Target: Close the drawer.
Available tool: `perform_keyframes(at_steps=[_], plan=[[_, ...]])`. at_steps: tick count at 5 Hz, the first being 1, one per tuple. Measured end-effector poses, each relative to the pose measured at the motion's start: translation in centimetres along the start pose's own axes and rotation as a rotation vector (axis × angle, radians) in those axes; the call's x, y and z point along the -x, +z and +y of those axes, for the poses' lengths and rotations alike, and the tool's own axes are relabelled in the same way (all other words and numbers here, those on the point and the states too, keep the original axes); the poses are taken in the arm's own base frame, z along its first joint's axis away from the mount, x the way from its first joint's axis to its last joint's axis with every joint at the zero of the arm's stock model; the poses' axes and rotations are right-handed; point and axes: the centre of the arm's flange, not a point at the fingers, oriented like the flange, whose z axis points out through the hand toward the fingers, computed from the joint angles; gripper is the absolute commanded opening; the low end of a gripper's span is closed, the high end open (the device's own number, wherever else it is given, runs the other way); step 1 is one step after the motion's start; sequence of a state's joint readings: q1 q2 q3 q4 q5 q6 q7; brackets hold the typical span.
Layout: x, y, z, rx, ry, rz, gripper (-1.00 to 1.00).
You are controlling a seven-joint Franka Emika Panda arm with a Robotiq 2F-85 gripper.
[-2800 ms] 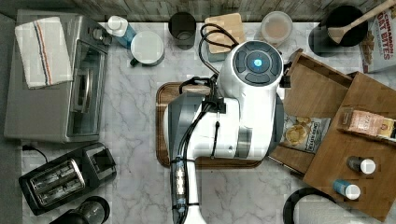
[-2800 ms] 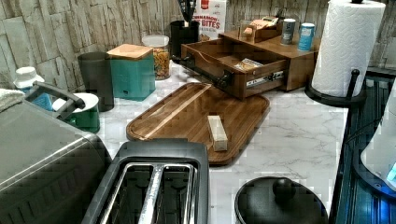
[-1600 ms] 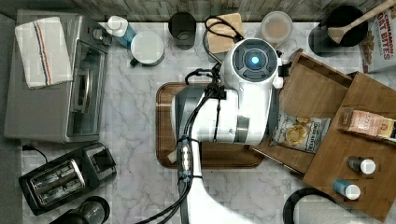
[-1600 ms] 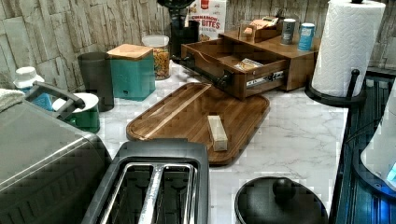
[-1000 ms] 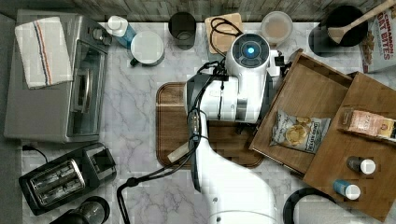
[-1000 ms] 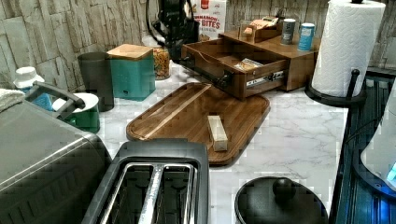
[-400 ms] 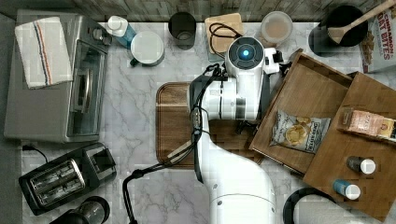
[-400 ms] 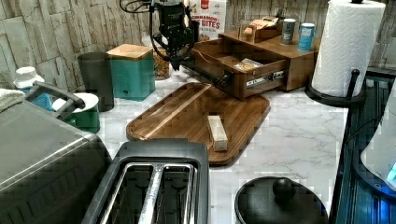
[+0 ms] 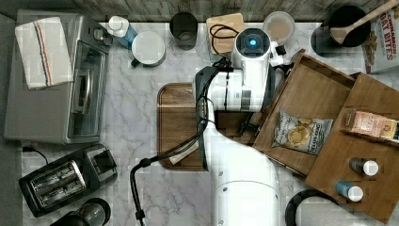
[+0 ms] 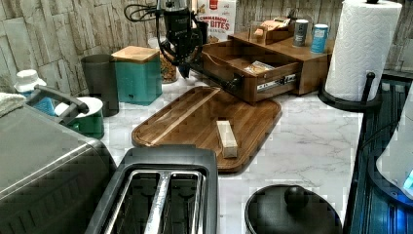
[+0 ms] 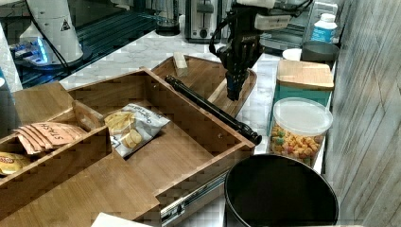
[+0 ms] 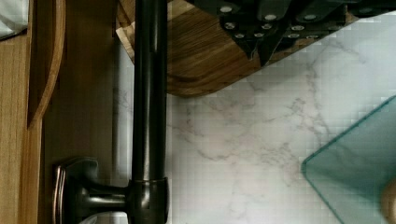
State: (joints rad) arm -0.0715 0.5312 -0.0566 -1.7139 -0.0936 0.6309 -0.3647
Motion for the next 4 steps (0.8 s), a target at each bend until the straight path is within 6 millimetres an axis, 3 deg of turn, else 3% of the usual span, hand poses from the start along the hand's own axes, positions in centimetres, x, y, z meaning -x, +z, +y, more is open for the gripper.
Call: perform_keyframes(at_steps=[2, 4], plan=[[-0.56, 2.44, -0.15, -0.003, 0.008, 0.007, -1.00], [-0.27, 2.51, 0.34, -0.005, 0.014, -0.031, -1.00]])
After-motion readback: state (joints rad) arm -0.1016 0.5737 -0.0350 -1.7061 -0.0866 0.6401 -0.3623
